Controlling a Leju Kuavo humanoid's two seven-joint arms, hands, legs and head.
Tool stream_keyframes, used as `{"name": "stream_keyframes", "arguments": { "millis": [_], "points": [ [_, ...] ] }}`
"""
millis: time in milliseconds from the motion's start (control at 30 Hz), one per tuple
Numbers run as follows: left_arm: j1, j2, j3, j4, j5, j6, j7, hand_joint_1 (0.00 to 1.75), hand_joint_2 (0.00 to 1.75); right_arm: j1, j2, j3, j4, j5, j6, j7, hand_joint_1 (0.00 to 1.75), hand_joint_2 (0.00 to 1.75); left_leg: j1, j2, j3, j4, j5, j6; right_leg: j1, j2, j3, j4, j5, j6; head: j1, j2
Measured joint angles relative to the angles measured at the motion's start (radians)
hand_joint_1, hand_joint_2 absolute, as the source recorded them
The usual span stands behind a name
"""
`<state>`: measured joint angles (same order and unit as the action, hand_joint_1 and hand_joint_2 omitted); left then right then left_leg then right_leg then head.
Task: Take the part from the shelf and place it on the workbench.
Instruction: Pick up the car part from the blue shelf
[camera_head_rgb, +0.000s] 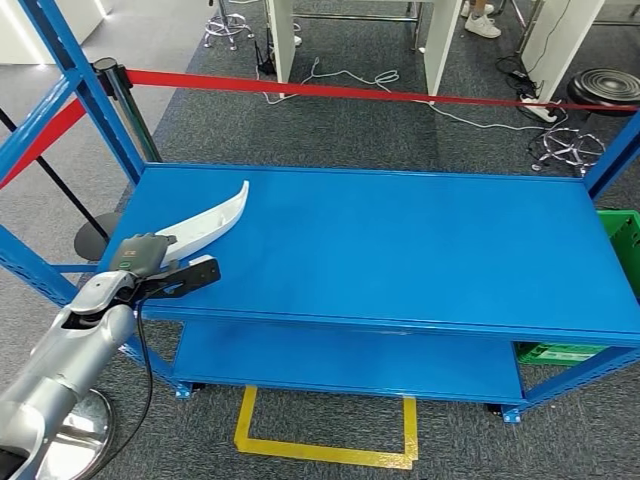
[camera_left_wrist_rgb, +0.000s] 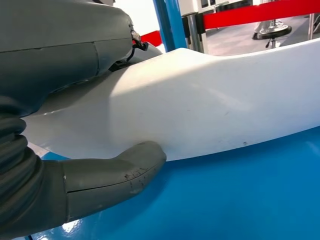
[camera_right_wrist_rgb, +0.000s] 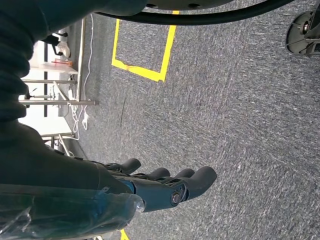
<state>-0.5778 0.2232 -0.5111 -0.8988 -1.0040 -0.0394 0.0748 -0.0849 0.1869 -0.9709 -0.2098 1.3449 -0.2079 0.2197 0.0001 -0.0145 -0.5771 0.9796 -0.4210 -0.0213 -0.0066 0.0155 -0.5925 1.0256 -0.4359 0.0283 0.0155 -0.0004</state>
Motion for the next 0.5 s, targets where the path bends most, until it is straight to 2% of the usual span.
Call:
{"name": "stream_keyframes", "arguments": {
  "millis": [500],
  "points": [
    [0.044, 0.002, 0.035, -0.035, -0.013, 0.045, 0.006, 1.75, 1.75, 0.000, 0.000, 0.000, 0.000, 0.001, 0.000, 0.000, 0.00, 1.75, 0.000, 0.000, 0.000, 0.000, 0.000, 0.000, 0.000, 0.000, 0.000, 0.000, 0.000, 0.000, 0.000, 0.000]
  ]
}}
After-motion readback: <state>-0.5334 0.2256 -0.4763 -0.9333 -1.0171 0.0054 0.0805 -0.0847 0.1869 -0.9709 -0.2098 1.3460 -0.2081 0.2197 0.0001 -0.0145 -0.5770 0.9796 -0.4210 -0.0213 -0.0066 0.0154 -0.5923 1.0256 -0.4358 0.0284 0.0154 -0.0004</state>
